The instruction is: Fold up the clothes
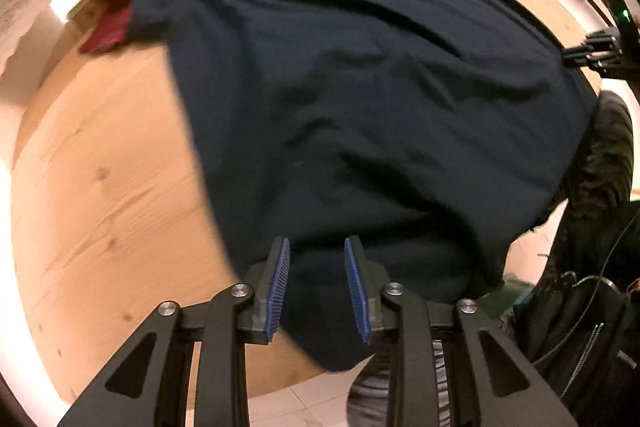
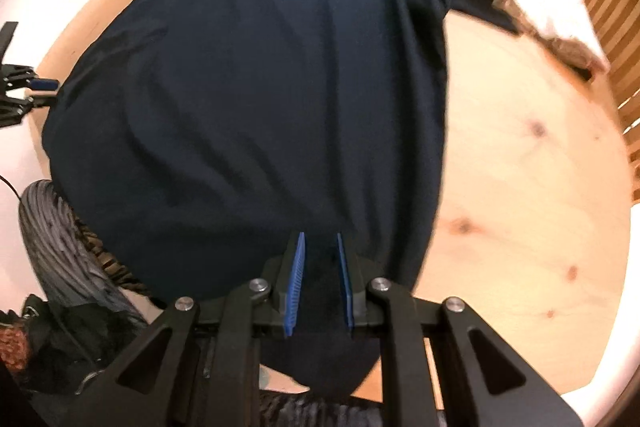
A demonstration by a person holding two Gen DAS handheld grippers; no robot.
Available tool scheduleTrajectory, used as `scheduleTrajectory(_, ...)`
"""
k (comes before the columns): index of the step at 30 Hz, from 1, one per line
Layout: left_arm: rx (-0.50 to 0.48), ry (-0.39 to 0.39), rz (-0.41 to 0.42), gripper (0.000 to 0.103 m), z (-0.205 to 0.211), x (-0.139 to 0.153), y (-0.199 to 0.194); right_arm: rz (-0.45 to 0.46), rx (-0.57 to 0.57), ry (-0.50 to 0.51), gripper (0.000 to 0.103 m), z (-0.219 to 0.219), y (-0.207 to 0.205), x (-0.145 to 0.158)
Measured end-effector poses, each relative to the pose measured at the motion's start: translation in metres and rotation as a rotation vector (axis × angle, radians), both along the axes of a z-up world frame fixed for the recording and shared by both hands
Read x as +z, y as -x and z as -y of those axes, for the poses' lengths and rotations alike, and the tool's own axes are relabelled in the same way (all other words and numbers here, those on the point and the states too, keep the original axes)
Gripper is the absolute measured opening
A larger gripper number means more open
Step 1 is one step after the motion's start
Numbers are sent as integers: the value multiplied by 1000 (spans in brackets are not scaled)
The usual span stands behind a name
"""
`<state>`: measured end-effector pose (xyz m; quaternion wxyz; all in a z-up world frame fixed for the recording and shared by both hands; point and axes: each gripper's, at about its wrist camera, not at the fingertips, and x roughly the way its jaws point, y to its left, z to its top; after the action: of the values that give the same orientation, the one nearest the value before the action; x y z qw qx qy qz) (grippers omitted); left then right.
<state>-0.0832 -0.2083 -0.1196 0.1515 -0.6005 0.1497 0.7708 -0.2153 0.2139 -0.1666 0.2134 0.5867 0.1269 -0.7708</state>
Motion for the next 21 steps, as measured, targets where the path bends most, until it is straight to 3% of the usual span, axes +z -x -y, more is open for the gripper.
scheduleTrajectory(4, -7, 20, 32, 31, 2, -10, 6, -14, 13, -26, 16, -5, -4, -3)
scheduleTrajectory(7, 33, 8, 54, 38, 22, -8, 6, -25, 7, -51, 16, -8, -5, -4)
scheduleTrajectory(9, 63, 5, 65, 39, 37, -7, 4, -26, -12, -57, 16, -12, -2, -4)
scheduleTrajectory(12, 103, 79, 57, 37, 53, -2, 2, -38, -40, -35, 16, -13, -2, 0)
scheduleTrajectory(14, 124, 70, 41, 34, 59, 8, 1, -51, -37, 7, 17, -7, -6, 6)
scheduleTrajectory(18, 82, 15, 7, 34, 46, 26, -1, -58, 51, 16, 18, 24, -14, 9)
scheduleTrajectory(21, 26, 30, 26, 35, 35, 17, -6, -47, 84, -1, 18, 38, -11, 2)
